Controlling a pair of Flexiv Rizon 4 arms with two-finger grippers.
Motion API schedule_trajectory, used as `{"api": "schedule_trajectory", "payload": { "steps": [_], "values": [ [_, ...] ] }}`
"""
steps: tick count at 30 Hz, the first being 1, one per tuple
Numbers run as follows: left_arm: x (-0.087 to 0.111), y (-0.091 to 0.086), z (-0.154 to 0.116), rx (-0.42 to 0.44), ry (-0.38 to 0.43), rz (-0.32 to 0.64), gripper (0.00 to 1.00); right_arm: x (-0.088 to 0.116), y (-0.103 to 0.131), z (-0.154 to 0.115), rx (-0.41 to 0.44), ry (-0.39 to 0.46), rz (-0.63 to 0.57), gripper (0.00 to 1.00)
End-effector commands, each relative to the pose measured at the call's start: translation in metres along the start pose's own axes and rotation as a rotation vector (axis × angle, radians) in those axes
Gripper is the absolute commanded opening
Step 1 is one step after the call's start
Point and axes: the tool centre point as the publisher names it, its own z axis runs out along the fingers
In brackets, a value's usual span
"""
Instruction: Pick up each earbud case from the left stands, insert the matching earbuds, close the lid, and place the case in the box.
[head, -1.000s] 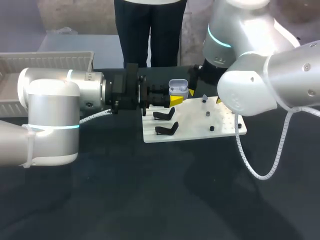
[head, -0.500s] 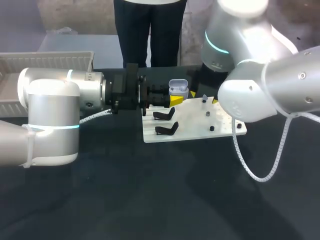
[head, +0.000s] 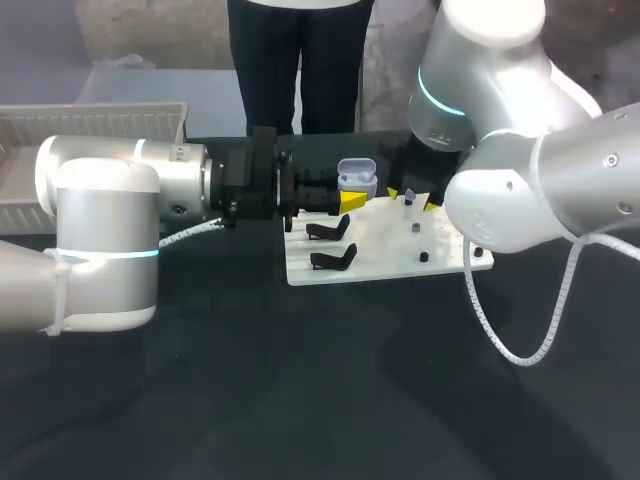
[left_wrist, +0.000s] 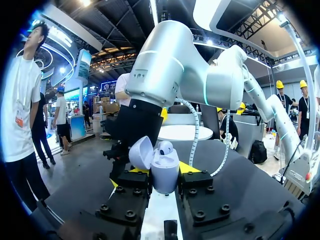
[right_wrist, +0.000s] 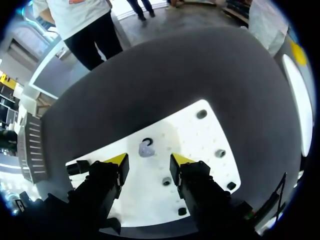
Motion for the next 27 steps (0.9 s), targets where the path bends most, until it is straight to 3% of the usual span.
{"api": "schedule_trajectory", "payload": {
  "steps": [1, 27],
  "values": [
    [0.0012, -0.0009, 0.0001, -0.005, -0.006, 0.004, 0.00, -0.0029, 0.0019, 0.0037, 0.000, 0.001, 0.003, 0.50],
    [0.0012, -0.0009, 0.0001, -0.005, -0.006, 0.004, 0.00, -0.0069, 0.0038, 0.0080, 0.002, 0.003, 0.007, 0.42]
  ]
}}
